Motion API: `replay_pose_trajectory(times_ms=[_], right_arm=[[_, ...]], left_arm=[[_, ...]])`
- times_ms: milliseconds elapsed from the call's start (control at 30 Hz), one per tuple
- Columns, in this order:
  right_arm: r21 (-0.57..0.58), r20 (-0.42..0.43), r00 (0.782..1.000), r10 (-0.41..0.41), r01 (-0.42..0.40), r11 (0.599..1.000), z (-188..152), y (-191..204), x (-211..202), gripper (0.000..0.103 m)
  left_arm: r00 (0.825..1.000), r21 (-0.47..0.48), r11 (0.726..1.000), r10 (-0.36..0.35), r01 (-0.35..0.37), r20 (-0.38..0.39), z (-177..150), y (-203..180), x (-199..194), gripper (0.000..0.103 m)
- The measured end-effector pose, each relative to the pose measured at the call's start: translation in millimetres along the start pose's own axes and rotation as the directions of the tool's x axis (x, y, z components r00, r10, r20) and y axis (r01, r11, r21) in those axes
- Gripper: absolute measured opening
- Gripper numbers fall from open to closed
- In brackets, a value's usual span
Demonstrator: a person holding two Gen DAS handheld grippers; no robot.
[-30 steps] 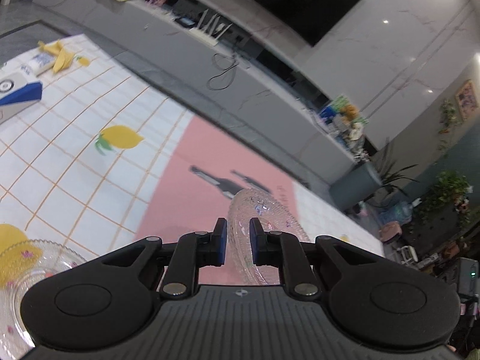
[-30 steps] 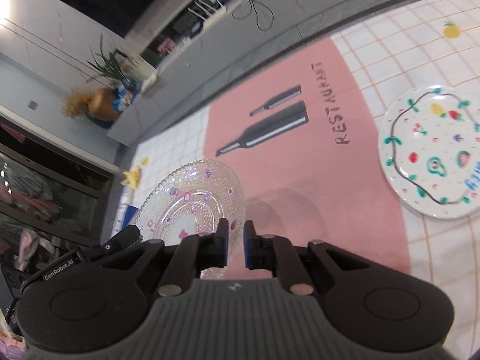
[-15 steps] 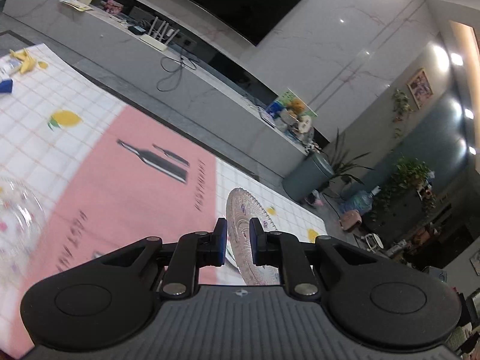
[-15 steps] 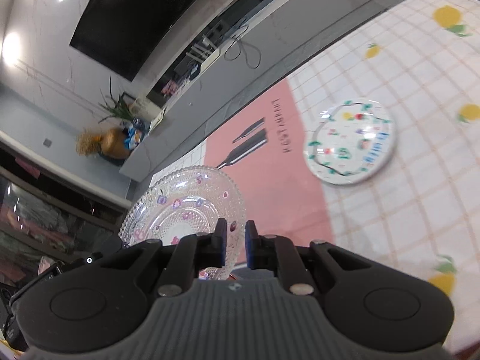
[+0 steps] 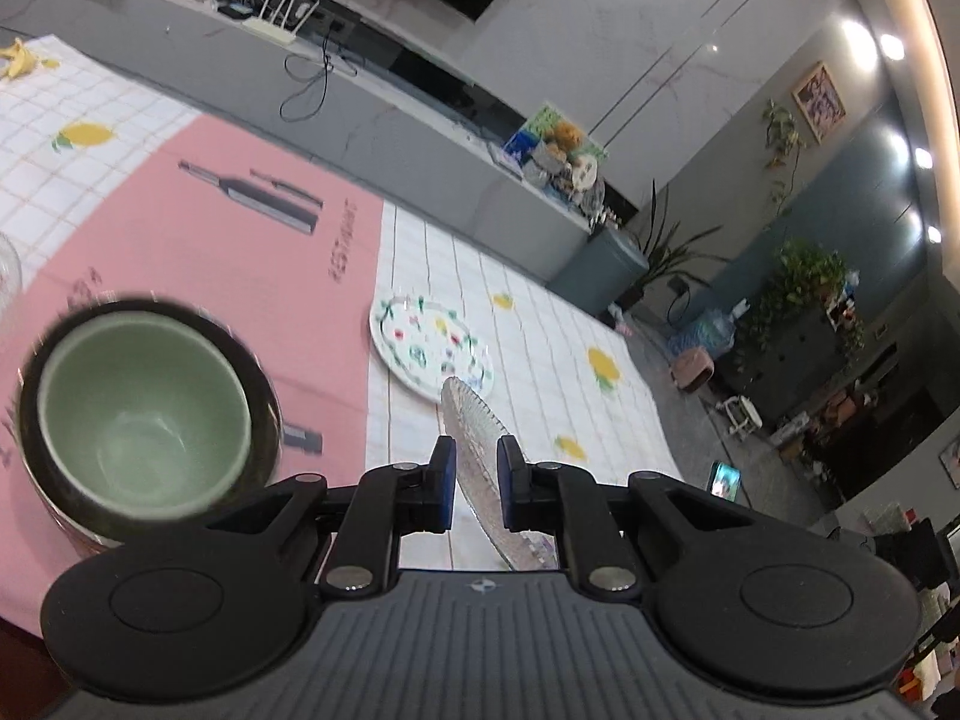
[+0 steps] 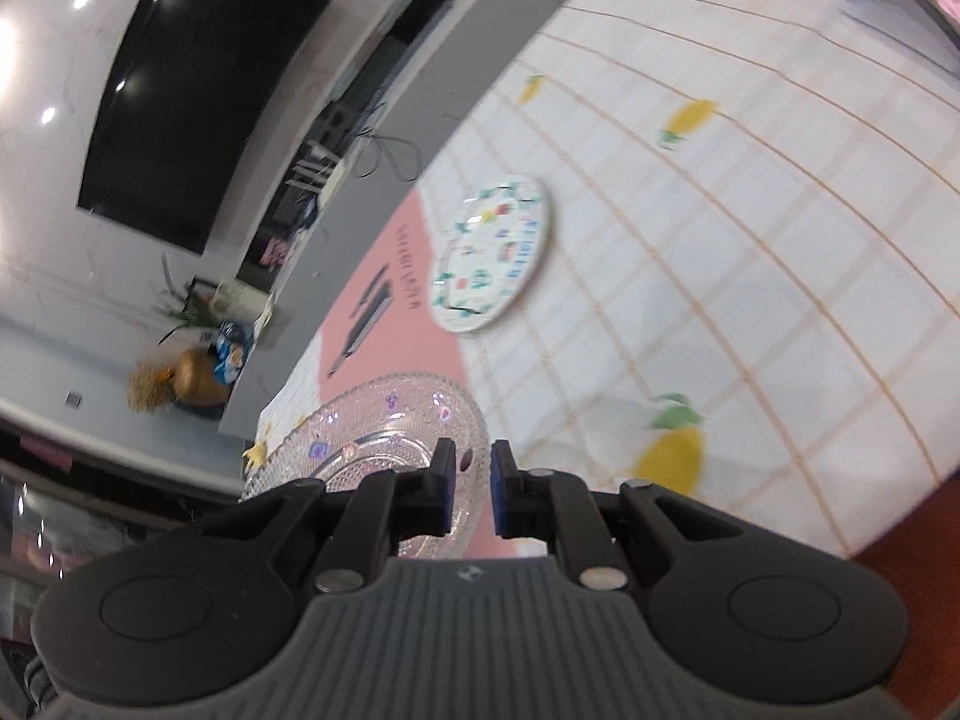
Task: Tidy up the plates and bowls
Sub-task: 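Lift the glass plate with both grippers and carry it beside the bowl stack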
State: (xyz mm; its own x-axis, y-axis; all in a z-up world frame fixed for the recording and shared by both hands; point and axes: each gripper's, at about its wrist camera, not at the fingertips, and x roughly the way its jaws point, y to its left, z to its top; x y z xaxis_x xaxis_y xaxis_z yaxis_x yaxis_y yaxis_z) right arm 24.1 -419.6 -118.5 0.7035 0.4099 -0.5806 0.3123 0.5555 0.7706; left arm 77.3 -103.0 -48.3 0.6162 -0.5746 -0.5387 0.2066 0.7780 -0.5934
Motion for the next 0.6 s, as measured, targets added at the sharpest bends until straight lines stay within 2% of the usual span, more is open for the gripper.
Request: replay_pose_trajectory(times_ms=[333, 600], right_arm=[[0.069, 0.026, 0.999, -0.044, 0.042, 0.997, -1, -43, 5, 0.011], [0.063, 0.038, 0.995, -0.087, 0.085, 0.994, 3, -56, 16, 0.011]], left_arm=[[0.996, -0.012, 0.998, 0.065, -0.066, -0.061, -41, 5, 28, 0.015], [0.983, -0.033, 0.991, 0.128, -0.133, -0.133, -60, 20, 51, 0.015]])
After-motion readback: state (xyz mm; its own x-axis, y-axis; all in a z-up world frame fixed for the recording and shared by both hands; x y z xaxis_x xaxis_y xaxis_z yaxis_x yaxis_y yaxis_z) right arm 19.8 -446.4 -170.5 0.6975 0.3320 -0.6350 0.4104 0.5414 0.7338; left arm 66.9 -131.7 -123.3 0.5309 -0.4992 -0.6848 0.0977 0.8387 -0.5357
